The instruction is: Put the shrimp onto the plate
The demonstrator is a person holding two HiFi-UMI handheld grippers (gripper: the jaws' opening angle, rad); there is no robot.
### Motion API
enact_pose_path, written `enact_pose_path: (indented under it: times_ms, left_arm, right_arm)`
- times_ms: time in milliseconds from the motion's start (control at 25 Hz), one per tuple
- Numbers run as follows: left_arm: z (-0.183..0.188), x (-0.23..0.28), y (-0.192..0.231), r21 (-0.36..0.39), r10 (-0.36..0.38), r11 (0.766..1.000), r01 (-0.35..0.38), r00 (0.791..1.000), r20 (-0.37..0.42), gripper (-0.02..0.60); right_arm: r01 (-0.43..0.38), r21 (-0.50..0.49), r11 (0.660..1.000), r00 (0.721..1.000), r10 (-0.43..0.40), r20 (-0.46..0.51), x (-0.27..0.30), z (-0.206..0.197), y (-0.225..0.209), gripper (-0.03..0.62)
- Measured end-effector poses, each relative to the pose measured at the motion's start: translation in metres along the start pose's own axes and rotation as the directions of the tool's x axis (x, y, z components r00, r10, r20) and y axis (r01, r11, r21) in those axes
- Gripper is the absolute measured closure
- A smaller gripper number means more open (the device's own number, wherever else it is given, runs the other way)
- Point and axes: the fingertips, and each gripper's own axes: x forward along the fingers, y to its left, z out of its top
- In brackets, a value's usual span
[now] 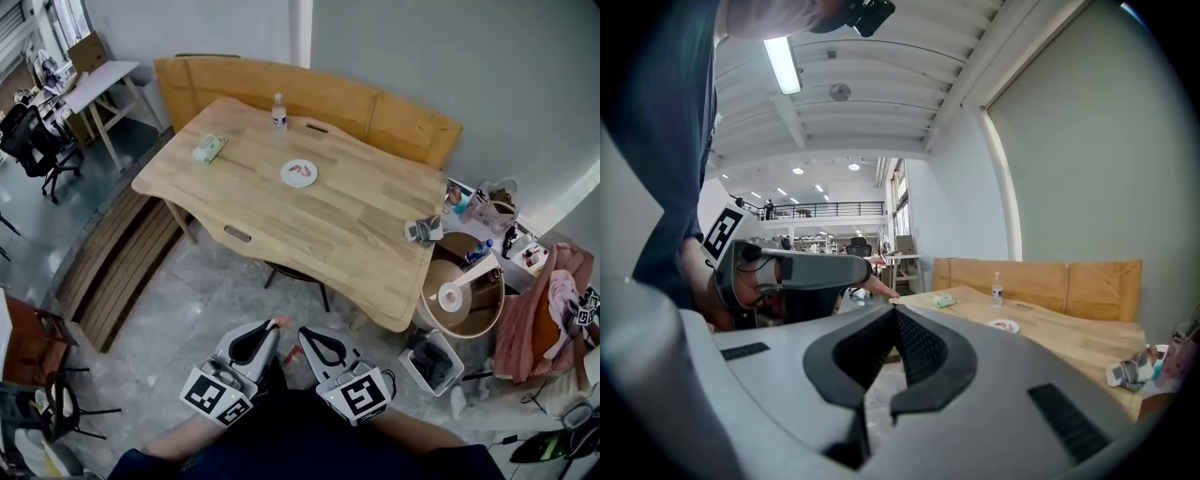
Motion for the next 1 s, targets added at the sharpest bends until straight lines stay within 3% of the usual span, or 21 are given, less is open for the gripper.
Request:
enact_pose_path:
  times_ms: [560, 1000]
  left_arm:
    - [0.04, 0.088, 0.144, -0.047, -0.149, 0.988, 0.148, 0.989, -0.011, 0.549]
    - [0.064, 0.119, 0.23, -0.075, -0.221, 0.973, 0.219, 0.975, -0.018, 0.549]
  right_arm:
    - [0.139, -0.037, 0.99, 0.99, -0.14, -0.032, 0.139, 0.036, -0.085, 0.585]
    - [0.237, -0.044, 0.971, 0.97, -0.239, -0.053, 0.214, 0.052, -0.114, 0.585]
